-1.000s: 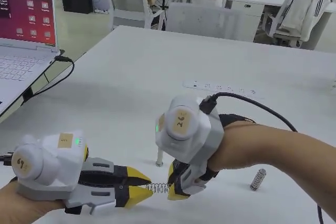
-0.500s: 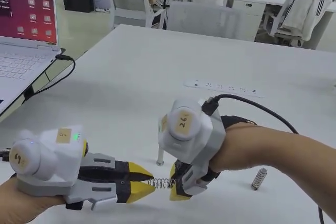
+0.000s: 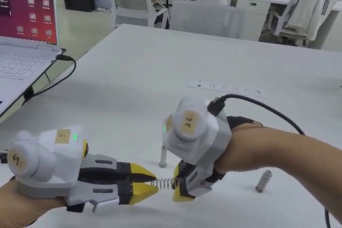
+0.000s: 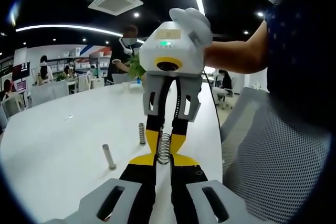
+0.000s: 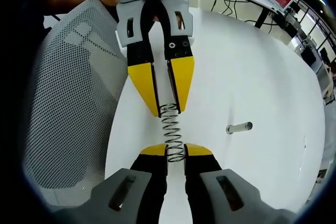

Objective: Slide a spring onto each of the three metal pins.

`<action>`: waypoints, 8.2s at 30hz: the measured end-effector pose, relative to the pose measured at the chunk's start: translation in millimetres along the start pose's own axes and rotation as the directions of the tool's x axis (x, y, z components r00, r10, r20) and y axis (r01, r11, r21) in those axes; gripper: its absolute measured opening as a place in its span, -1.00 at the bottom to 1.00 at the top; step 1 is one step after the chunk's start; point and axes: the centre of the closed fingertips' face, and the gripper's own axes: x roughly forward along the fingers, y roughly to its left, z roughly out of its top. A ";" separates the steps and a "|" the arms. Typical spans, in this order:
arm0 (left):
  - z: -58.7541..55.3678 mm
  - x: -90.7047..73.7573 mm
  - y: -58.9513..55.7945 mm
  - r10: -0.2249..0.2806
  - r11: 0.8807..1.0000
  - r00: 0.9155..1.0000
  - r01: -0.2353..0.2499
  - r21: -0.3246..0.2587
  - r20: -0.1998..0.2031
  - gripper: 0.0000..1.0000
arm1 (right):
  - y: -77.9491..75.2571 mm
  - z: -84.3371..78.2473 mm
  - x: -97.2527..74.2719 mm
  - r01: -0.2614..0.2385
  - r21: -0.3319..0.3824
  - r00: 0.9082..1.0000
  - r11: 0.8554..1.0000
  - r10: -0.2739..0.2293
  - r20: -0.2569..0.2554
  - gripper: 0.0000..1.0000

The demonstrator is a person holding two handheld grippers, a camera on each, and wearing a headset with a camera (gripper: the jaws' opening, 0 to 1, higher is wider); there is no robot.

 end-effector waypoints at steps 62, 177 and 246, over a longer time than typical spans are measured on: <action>-14.9 5.4 -2.6 -0.029 1.000 0.999 0.029 0.004 -0.040 -0.95 | 12.5 38.6 -18.4 -0.035 -0.063 0.999 0.997 0.037 0.035 -0.83; -43.3 -7.6 36.2 0.181 0.972 0.981 -0.190 -0.136 -0.076 0.66 | -62.0 21.5 -50.3 0.046 -0.009 0.998 0.999 -0.046 -0.039 -0.83; -51.2 -10.8 39.8 0.178 0.970 0.980 -0.190 -0.151 -0.087 0.58 | -90.7 11.8 6.6 -0.015 0.034 0.991 0.999 0.019 -0.132 -0.83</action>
